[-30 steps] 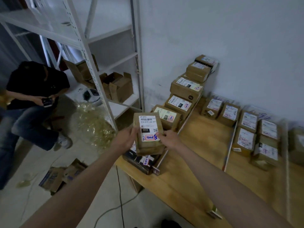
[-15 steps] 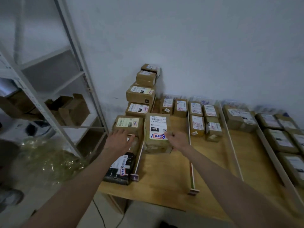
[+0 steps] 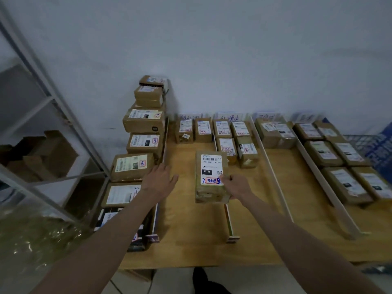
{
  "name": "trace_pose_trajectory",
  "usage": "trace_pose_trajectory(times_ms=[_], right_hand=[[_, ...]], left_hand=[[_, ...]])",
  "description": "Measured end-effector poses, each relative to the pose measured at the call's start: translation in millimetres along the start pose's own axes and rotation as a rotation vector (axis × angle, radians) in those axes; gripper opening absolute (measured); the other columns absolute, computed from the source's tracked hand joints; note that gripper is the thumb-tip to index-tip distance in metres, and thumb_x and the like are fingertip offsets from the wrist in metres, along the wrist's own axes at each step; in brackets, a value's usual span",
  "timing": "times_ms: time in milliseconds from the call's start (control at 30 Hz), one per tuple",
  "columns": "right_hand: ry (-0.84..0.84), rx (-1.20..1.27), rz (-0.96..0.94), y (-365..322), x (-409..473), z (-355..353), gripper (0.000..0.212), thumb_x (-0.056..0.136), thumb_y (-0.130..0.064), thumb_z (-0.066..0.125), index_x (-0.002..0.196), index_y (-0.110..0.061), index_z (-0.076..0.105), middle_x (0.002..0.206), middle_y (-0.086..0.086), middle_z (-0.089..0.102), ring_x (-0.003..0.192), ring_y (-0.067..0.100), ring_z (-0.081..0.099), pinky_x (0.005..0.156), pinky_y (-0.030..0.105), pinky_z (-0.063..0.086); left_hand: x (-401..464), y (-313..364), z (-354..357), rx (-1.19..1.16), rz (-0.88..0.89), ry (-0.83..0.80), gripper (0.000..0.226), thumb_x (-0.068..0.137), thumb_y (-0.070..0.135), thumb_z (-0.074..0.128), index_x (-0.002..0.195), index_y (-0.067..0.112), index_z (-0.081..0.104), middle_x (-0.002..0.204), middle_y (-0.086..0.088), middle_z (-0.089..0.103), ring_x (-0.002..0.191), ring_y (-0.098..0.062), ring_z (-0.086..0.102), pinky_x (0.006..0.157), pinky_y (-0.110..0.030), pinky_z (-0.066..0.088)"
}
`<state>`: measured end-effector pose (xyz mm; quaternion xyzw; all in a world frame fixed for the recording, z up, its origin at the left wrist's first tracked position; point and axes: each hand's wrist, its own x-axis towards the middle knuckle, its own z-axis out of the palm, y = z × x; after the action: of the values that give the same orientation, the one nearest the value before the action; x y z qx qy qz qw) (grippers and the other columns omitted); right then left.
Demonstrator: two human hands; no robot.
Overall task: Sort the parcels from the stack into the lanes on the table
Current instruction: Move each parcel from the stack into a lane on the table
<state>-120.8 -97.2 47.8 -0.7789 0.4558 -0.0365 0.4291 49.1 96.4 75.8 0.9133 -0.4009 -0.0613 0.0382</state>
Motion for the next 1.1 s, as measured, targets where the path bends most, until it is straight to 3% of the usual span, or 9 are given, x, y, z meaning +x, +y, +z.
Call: trace_pose_trajectory(times_ms=[267, 467, 633, 800, 1000, 1100], right_hand=[[-0.040, 0.066, 0.034, -18, 92, 8, 0.039, 0.097, -0.042, 0.055, 0.104, -0.006, 0.071, 0.099, 0.009, 0.072, 0.090, 0.025, 0.069, 0.080, 0.047, 0.059], [-0.044, 0.010, 0.069, -31, 174, 20, 0.039, 0.097, -0.044, 0.055, 0.093, -0.007, 0.066, 0.089, 0.007, 0.070, 0.080, 0.018, 0.068, 0.076, 0.037, 0.060], [-0.077, -0.027, 0.111, -31, 232, 30, 0.038, 0.098, -0.041, 0.054, 0.085, -0.007, 0.062, 0.081, 0.006, 0.063, 0.067, 0.012, 0.059, 0.055, 0.024, 0.048], [-0.053, -0.051, 0.134, -25, 280, 52, 0.043, 0.095, -0.049, 0.054, 0.090, -0.007, 0.063, 0.105, 0.016, 0.064, 0.089, 0.025, 0.065, 0.084, 0.043, 0.057], [-0.068, -0.148, 0.158, -28, 299, 60, 0.042, 0.101, -0.042, 0.049, 0.111, -0.004, 0.063, 0.124, 0.021, 0.053, 0.111, 0.031, 0.054, 0.099, 0.044, 0.048], [-0.037, -0.143, 0.178, -27, 306, 66, 0.040, 0.097, -0.044, 0.054, 0.105, -0.006, 0.063, 0.122, 0.018, 0.056, 0.109, 0.030, 0.056, 0.095, 0.047, 0.051]], left_hand=[[86, -1, 14, 0.006, 0.000, -0.072, 0.055, 0.102, 0.051, 0.033, 0.144, 0.017, 0.042, 0.146, -0.005, 0.045, 0.131, -0.024, 0.046, 0.108, -0.042, 0.038], [150, -4, 29, 0.006, -0.005, -0.093, 0.048, 0.102, 0.049, 0.034, 0.135, 0.017, 0.047, 0.136, -0.004, 0.052, 0.121, -0.022, 0.052, 0.104, -0.040, 0.041], [192, -10, 47, -0.023, -0.018, -0.144, 0.048, 0.102, 0.050, 0.033, 0.134, 0.018, 0.046, 0.136, -0.004, 0.051, 0.123, -0.023, 0.051, 0.103, -0.041, 0.043], [215, -15, 66, -0.032, -0.032, -0.182, 0.051, 0.102, 0.050, 0.033, 0.143, 0.021, 0.040, 0.143, -0.001, 0.047, 0.128, -0.021, 0.049, 0.107, -0.040, 0.040], [228, -19, 82, -0.048, -0.030, -0.184, 0.051, 0.102, 0.049, 0.033, 0.144, 0.021, 0.041, 0.145, 0.000, 0.045, 0.131, -0.019, 0.046, 0.109, -0.039, 0.039], [235, -22, 84, -0.076, -0.029, -0.177, 0.050, 0.102, 0.048, 0.035, 0.142, 0.020, 0.044, 0.144, -0.001, 0.048, 0.129, -0.020, 0.048, 0.107, -0.039, 0.041]])
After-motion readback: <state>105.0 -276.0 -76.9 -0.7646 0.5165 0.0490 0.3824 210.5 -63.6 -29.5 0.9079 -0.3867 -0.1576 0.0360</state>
